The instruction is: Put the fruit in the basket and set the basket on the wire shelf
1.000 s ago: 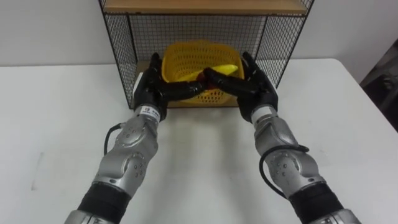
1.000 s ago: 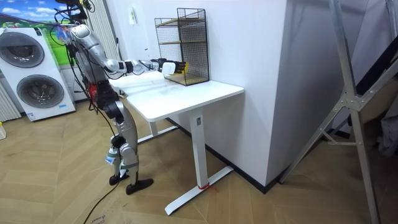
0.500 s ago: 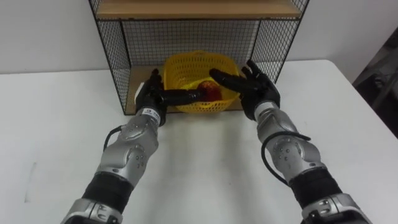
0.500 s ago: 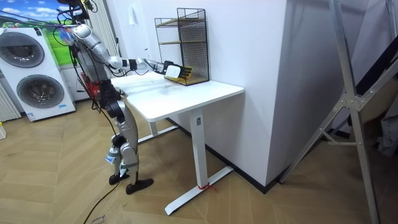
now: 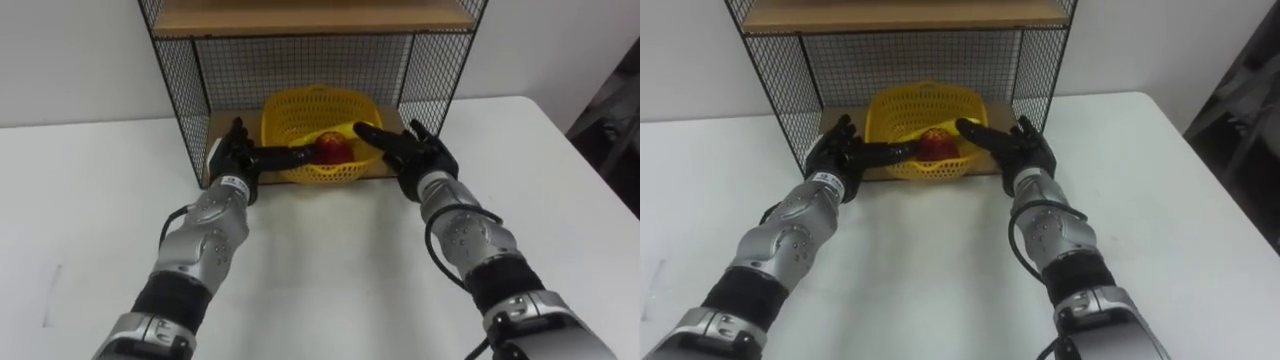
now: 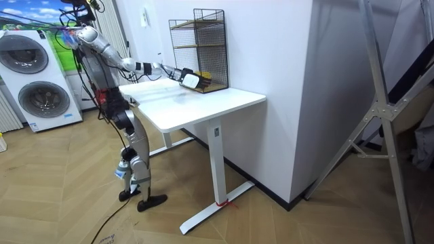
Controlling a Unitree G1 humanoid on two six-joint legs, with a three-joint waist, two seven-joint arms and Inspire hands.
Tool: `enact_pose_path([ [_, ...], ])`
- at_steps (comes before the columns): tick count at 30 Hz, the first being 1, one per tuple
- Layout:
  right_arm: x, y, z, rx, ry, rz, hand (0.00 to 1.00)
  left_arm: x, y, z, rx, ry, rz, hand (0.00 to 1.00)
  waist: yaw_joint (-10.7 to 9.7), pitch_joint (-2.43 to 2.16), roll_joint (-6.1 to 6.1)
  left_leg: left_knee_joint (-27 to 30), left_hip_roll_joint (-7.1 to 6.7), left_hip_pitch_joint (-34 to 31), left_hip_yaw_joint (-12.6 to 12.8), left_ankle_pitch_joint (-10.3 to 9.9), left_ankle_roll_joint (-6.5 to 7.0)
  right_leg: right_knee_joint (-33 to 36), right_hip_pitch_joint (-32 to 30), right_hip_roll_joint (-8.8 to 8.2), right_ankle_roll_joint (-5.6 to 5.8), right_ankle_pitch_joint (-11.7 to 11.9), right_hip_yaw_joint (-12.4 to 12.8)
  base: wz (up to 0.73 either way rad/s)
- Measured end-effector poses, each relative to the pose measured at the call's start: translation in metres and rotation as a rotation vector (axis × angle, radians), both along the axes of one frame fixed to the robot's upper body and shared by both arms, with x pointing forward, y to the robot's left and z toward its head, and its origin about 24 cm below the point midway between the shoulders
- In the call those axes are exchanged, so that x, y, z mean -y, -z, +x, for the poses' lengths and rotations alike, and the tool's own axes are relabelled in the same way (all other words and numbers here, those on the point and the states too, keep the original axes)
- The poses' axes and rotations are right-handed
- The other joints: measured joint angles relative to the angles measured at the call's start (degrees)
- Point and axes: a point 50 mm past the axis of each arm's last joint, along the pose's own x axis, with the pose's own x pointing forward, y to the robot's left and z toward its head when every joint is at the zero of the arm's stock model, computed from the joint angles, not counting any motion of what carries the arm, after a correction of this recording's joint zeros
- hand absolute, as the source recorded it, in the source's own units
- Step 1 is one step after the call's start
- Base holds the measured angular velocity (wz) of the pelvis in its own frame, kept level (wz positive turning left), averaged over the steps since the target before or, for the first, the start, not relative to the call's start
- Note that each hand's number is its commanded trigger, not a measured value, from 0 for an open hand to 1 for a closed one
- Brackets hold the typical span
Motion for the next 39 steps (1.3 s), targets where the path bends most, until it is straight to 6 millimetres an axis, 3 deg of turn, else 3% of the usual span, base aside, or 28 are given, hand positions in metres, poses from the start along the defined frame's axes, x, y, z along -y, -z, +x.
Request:
enact_pose_path([
  [5,-0.005,-0.022,0.019,0.041,-0.027,0.020,0.00,-0.002,-0.012,0.016,-0.007,-0.011,-0.010,0.00,0.15,0.01,-0.01,0.30,-0.15,-2.72,-0.22,1.03,0.01,-0.29,-2.21,-0.39,-0.30,1.22,-1.02,0.05],
  [15,0.005,-0.003,0.011,-0.014,-0.035,-0.018,0.00,-0.021,-0.008,0.018,-0.035,-0.063,-0.033,0.00,-0.14,0.12,0.03,0.26,-0.09,-1.55,-1.50,1.35,-0.31,-0.29,-0.56,-0.57,-0.42,1.28,-2.55,0.06],
  [21,0.002,0.001,0.003,0.037,-0.063,0.008,0.00,-0.018,-0.011,0.017,-0.015,-0.047,-0.020,0.00,0.28,0.11,-0.10,0.27,-0.23,-0.98,-1.57,1.41,-0.21,-0.25,0.03,-0.73,-0.42,1.27,-2.89,0.02],
  [29,0.007,0.011,-0.031,0.136,-0.079,0.007,0.00,-0.018,-0.021,-0.012,0.164,-0.024,-0.056,0.00,0.50,0.10,-1.18,-0.71,-0.22,0.28,-1.61,1.72,-0.31,-0.24,0.74,-0.66,-0.43,1.25,-2.72,-0.01],
  [34,0.007,0.005,-0.041,0.202,-0.105,-0.016,0.00,-0.017,-0.021,-0.031,0.209,-0.009,-0.060,0.00,0.40,-0.56,-2.67,-0.68,-0.30,0.53,-1.61,1.76,-0.26,-0.28,1.17,-0.73,-0.47,1.20,-2.91,0.00],
  [39,0.006,0.005,-0.051,0.235,-0.143,-0.080,0.00,-0.016,-0.025,-0.046,0.251,0.007,-0.059,0.00,0.24,-0.58,-2.64,-1.03,-0.28,1.39,-1.60,1.75,-0.26,-0.21,2.08,-0.66,-0.47,1.21,-2.70,0.00],
])
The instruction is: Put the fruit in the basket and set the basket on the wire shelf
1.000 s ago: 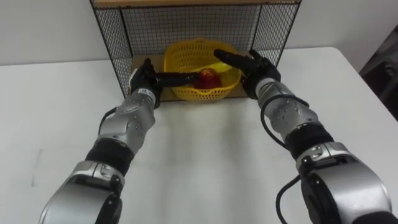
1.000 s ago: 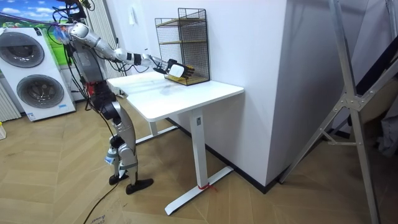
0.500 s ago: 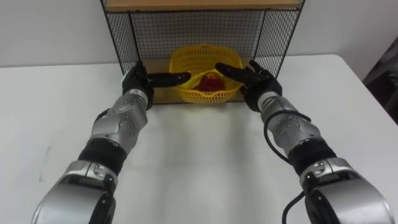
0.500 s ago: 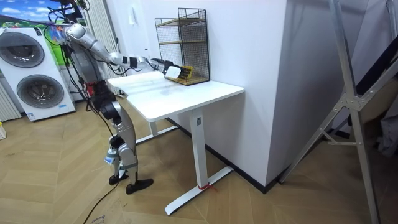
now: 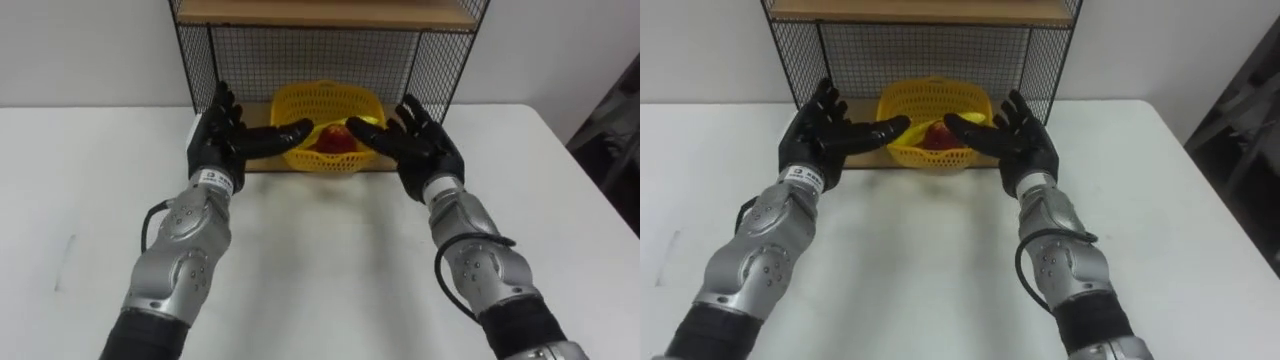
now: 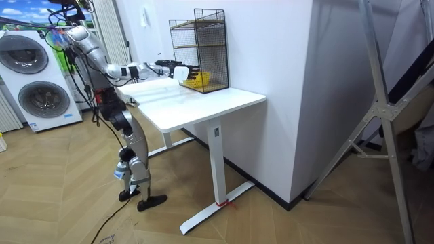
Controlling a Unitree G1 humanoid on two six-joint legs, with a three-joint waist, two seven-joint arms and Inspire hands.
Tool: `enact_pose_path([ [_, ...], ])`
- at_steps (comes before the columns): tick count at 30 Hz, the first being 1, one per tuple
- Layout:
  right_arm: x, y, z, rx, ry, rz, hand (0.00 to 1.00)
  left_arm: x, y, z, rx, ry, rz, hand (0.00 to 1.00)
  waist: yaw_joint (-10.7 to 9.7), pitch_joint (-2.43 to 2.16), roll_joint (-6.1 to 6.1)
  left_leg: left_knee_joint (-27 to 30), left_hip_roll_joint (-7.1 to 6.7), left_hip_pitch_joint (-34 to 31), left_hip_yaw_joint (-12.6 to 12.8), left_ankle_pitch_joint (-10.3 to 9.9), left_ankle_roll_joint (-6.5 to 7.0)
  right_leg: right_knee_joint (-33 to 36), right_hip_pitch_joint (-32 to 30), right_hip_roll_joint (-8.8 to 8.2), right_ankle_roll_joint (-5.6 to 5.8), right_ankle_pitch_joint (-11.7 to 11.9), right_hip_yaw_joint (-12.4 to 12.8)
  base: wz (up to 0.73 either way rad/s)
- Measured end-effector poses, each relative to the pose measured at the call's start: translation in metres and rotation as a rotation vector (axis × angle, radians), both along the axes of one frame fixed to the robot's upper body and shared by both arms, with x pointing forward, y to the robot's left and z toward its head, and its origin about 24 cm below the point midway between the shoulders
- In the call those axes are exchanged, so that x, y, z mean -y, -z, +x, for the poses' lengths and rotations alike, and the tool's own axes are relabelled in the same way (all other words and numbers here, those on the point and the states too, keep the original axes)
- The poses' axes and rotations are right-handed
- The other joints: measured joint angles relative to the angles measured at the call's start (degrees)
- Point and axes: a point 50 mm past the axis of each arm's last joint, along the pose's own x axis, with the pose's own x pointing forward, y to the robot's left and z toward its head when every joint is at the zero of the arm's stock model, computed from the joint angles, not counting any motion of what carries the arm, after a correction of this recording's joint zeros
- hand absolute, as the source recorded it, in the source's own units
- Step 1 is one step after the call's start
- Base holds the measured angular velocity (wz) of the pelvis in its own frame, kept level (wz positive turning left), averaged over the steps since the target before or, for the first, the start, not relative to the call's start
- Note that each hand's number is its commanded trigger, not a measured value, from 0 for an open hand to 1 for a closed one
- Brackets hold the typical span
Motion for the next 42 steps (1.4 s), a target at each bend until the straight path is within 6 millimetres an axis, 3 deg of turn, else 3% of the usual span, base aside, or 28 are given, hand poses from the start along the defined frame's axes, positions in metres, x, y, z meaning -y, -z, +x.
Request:
enact_pose_path([
  [6,-0.002,0.005,-0.010,0.014,-0.054,-0.039,0.00,0.004,-0.006,-0.001,0.033,0.047,0.032,0.00,-0.54,-0.10,0.47,-0.20,-0.02,-0.12,-0.02,-0.02,-0.01,0.12,0.02,-0.01,-0.01,0.01,-0.19,0.00],
  [11,0.002,-0.007,-0.017,0.076,-0.062,-0.054,0.00,0.008,-0.002,-0.017,0.046,0.080,0.065,0.00,-0.66,-0.23,1.26,-0.66,0.02,0.10,0.03,0.00,-0.02,0.05,0.02,0.13,-0.01,0.01,0.20,0.00],
  [23,0.009,-0.030,-0.038,0.235,-0.118,-0.197,0.00,-0.003,0.002,-0.039,0.112,0.087,0.264,0.00,-0.45,-0.18,1.35,-1.53,0.17,0.33,0.72,0.02,-0.06,-0.15,-0.40,0.94,-0.01,0.01,1.23,-0.03],
  [32,0.041,-0.030,-0.064,0.269,0.023,-0.230,0.00,-0.029,0.012,-0.083,0.119,0.026,0.308,0.00,-0.36,-0.27,1.52,-1.90,0.21,0.00,0.66,0.03,-0.07,-0.14,-1.04,0.90,-0.01,0.00,0.03,0.00],
  [37,0.063,-0.024,-0.079,0.259,0.125,-0.259,0.00,-0.048,0.022,-0.109,0.097,-0.037,0.365,0.00,-0.23,-0.42,0.92,-2.13,0.21,-0.23,0.42,0.02,-0.07,-0.22,-1.04,0.89,0.00,0.00,-0.53,0.02],
  [42,0.089,-0.032,-0.082,0.273,0.249,-0.291,0.00,-0.072,0.021,-0.115,0.083,-0.146,0.400,0.00,0.24,-0.31,0.80,-1.85,0.16,-0.64,0.36,0.01,-0.09,-0.21,-1.26,0.86,0.00,0.00,-0.36,0.00],
])
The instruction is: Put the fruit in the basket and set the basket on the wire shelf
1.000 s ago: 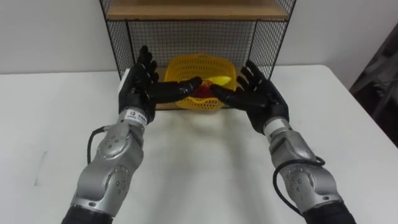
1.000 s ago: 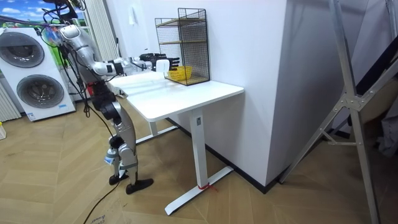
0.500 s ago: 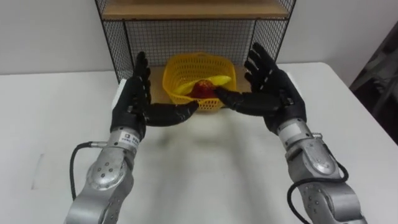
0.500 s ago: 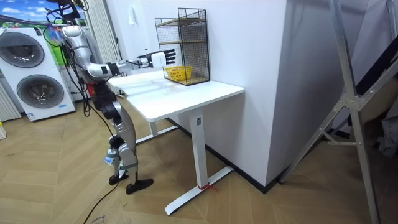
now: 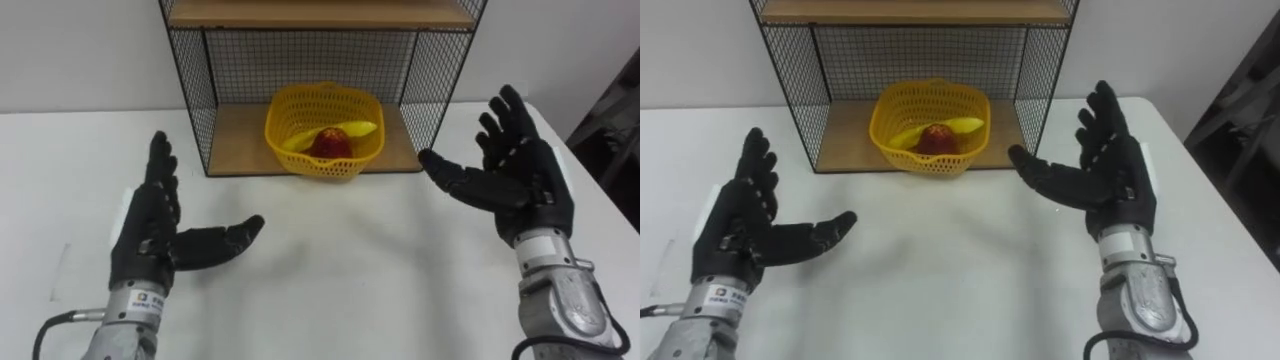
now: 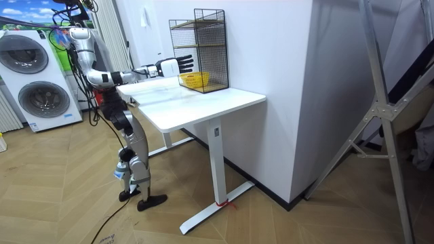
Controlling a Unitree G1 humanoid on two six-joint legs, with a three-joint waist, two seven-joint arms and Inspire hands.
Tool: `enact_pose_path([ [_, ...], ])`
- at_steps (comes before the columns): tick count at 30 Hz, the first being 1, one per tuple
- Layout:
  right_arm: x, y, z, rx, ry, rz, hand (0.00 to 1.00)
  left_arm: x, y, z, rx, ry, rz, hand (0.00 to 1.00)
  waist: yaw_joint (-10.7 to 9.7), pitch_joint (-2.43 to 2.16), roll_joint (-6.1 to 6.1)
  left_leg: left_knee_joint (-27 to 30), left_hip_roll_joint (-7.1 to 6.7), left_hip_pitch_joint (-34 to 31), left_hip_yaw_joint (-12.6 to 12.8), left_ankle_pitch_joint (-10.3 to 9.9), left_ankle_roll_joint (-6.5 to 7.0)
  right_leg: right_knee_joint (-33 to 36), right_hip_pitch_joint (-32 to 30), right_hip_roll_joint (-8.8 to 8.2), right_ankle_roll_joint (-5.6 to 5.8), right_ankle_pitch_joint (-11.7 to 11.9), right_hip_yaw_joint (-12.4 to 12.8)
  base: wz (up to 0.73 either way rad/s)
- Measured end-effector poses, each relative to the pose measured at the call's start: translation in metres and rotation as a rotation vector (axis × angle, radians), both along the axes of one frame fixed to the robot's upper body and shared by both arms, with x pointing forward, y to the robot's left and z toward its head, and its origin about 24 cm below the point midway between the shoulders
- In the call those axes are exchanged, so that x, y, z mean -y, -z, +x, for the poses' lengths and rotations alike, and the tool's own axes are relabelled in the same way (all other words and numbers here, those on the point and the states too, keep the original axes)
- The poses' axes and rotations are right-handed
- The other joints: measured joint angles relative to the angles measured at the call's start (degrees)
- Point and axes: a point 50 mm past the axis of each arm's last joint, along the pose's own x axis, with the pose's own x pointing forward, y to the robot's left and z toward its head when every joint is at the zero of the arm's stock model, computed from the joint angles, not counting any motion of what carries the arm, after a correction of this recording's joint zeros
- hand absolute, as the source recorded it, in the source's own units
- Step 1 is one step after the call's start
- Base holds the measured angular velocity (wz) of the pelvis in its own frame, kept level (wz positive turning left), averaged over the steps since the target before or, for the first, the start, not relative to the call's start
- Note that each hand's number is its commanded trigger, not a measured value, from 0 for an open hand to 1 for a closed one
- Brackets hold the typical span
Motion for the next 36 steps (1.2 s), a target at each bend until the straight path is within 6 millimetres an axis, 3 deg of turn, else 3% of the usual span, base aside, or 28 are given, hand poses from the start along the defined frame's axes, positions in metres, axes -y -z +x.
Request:
enact_pose_path([
  [8,0.028,-0.024,-0.009,0.096,0.161,-0.044,0.00,-0.033,-0.013,-0.004,0.082,-0.194,0.032,0.00,1.07,0.02,-0.07,-0.05,0.01,0.00,-0.15,0.04,-0.05,0.04,-0.09,0.02,0.00,0.00,-0.11,0.00],
  [12,0.041,-0.026,-0.016,0.097,0.244,-0.054,0.00,-0.050,-0.022,-0.008,0.121,-0.315,0.050,0.00,1.06,-0.25,-0.52,-0.01,-0.02,-0.25,-1.77,0.05,-0.08,0.02,0.06,-0.08,0.00,0.00,-1.33,0.13],
  [20,0.075,-0.035,-0.033,0.112,0.505,-0.083,0.00,-0.090,-0.040,-0.025,0.224,-0.624,0.078,0.00,1.48,0.01,0.01,-0.12,0.03,-0.50,-2.77,0.06,-0.07,-0.02,0.03,-0.11,0.07,-0.07,-2.32,0.07],
  [23,0.102,-0.045,-0.052,0.139,0.701,-0.089,0.00,-0.119,-0.052,-0.043,0.271,-0.813,0.127,0.00,1.67,-0.07,0.21,-0.14,0.01,-1.06,-2.87,0.06,-0.06,0.09,-0.66,-0.07,0.11,-0.20,-2.03,-0.02],
  [26,0.137,-0.056,-0.088,0.141,0.951,-0.145,0.00,-0.152,-0.066,-0.071,0.337,-1.029,0.096,0.00,2.65,-0.23,0.65,-0.08,-0.02,-0.94,-2.75,0.07,-0.06,0.13,-0.76,-0.10,0.01,-0.62,-2.09,-0.05],
  [30,0.179,-0.068,-0.142,0.149,1.311,-0.183,0.00,-0.208,-0.084,-0.129,0.397,-1.405,0.079,0.00,3.01,-0.06,1.32,-0.38,-0.24,-1.00,-2.66,-0.04,-0.16,0.42,-1.00,-0.13,-0.05,-1.62,-0.67,-0.03],
  [32,0.195,-0.073,-0.170,0.151,1.477,-0.160,0.00,-0.236,-0.080,-0.163,0.370,-1.616,0.021,0.00,3.52,-0.31,1.56,-0.38,-0.56,-1.84,-1.92,-0.20,-0.22,3.37,-3.37,-0.52,-0.25,-3.09,0.23,-0.17],
  [36,0.222,-0.074,-0.210,0.110,1.698,-0.078,0.00,-0.260,-0.065,-0.207,0.294,-1.881,-0.099,0.00,3.95,-0.56,1.26,0.48,-1.24,-3.20,-1.74,-0.31,-0.18,6.95,-6.07,-1.27,-0.17,-4.77,0.36,-0.03],
])
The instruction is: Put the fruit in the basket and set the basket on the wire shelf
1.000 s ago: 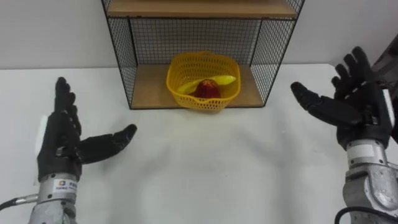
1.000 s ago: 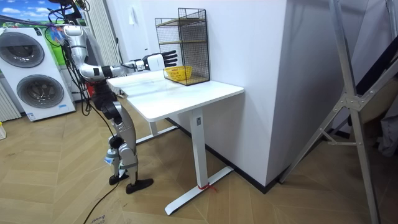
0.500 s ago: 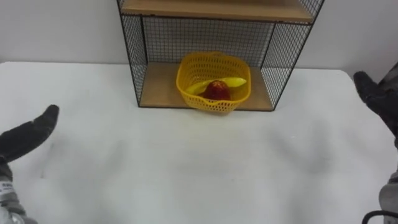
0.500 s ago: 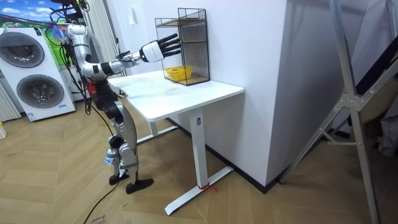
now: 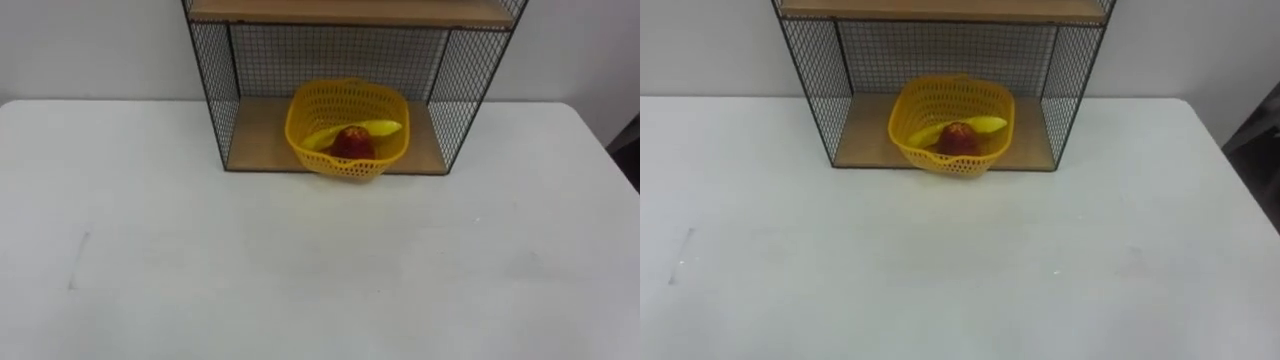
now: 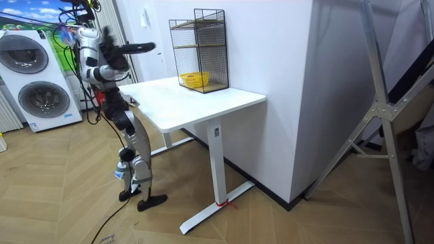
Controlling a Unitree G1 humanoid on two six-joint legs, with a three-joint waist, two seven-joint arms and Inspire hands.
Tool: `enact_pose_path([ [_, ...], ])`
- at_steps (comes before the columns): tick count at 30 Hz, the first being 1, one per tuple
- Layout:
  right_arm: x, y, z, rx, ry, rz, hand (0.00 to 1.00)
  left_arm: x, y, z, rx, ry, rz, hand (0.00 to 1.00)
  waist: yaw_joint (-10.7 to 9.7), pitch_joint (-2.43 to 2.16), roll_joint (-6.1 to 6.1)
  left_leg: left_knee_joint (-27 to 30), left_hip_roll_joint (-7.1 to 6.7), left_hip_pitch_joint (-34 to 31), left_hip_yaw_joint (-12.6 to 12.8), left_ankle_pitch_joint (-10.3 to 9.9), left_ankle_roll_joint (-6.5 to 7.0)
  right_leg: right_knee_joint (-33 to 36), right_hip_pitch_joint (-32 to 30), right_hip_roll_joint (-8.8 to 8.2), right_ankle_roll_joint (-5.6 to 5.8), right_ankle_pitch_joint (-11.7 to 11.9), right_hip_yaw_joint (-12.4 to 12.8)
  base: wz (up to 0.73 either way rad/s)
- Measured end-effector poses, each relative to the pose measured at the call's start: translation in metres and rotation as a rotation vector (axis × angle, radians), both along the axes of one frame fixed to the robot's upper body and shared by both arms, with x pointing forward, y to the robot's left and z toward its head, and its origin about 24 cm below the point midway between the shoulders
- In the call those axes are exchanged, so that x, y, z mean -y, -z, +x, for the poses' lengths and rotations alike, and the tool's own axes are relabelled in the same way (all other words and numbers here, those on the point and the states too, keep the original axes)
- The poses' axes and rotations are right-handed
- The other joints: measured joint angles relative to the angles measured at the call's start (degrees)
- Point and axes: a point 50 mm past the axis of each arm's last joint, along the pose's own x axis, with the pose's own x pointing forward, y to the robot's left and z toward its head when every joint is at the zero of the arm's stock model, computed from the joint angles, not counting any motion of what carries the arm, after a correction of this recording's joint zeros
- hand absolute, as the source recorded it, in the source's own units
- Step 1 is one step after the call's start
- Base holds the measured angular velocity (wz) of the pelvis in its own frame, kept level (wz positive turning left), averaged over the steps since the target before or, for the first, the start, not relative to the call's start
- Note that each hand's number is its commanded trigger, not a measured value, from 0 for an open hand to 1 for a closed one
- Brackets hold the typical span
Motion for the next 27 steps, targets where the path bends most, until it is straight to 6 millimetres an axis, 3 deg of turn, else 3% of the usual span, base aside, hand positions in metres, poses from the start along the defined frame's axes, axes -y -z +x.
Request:
enact_pose_path([
  [3,0.015,0.013,-0.034,0.116,0.151,0.129,0.00,-0.008,0.017,-0.027,0.052,-0.150,-0.123,0.00,-0.46,-0.03,0.22,1.56,-0.03,-0.74,-0.72,-0.64,-0.13,0.29,-0.09,-0.55,-0.02,-0.56,-0.23,0.14],
  [6,0.023,0.044,-0.071,0.210,0.307,0.320,0.00,-0.005,0.042,-0.055,0.059,-0.287,-0.249,0.00,-0.69,-0.08,0.07,2.35,-0.20,-2.19,-1.40,-0.65,-0.16,0.89,-1.10,-0.74,-0.08,-0.66,-0.94,0.15],
  [11,0.007,0.096,-0.118,0.314,0.507,0.553,0.00,0.009,0.075,-0.084,0.106,-0.427,-0.406,0.00,-1.34,-0.15,0.14,3.21,-0.30,-2.77,-2.81,-0.86,-0.49,0.35,-0.66,-0.76,-0.15,-0.91,-1.98,0.12],
  [17,-0.043,0.160,-0.151,0.203,0.599,0.780,0.00,0.042,0.118,-0.103,0.035,-0.440,-0.553,0.00,-1.47,-0.20,-0.07,3.21,0.12,-2.88,-2.69,-0.86,-0.54,0.23,-0.71,-0.69,-0.40,-0.71,-1.82,0.00],
  [19,-0.076,0.190,-0.158,0.109,0.596,0.905,0.00,0.068,0.149,-0.098,-0.019,-0.360,-0.656,0.00,-1.56,-0.23,-0.15,3.02,0.16,-2.74,-2.63,-0.86,-0.55,0.17,-0.57,-0.68,-0.44,-0.69,-1.69,0.00],
  [22,-0.118,0.223,-0.158,0.005,0.566,1.070,0.00,0.109,0.185,-0.094,-0.099,-0.237,-0.812,0.00,-2.47,-0.25,-0.25,2.72,0.23,-1.51,-2.59,-0.85,-0.52,0.00,0.61,-0.66,-0.37,-0.72,-1.79,0.00],
  [25,-0.150,0.243,-0.156,-0.110,0.476,1.215,0.00,0.142,0.211,-0.093,-0.227,-0.084,-0.974,0.00,-3.62,-0.29,-0.37,2.25,0.28,-0.47,-2.66,-0.88,-0.45,-0.63,1.93,-0.54,-0.23,-0.61,-1.80,0.00],
  [27,-0.160,0.254,-0.144,-0.219,0.349,1.291,0.00,0.157,0.221,-0.087,-0.326,0.060,-1.054,0.00,-3.73,-0.22,-0.49,1.81,0.18,0.20,-2.51,-0.86,-0.38,-0.73,2.33,-0.55,-0.07,-0.50,-1.56,-0.04],
])
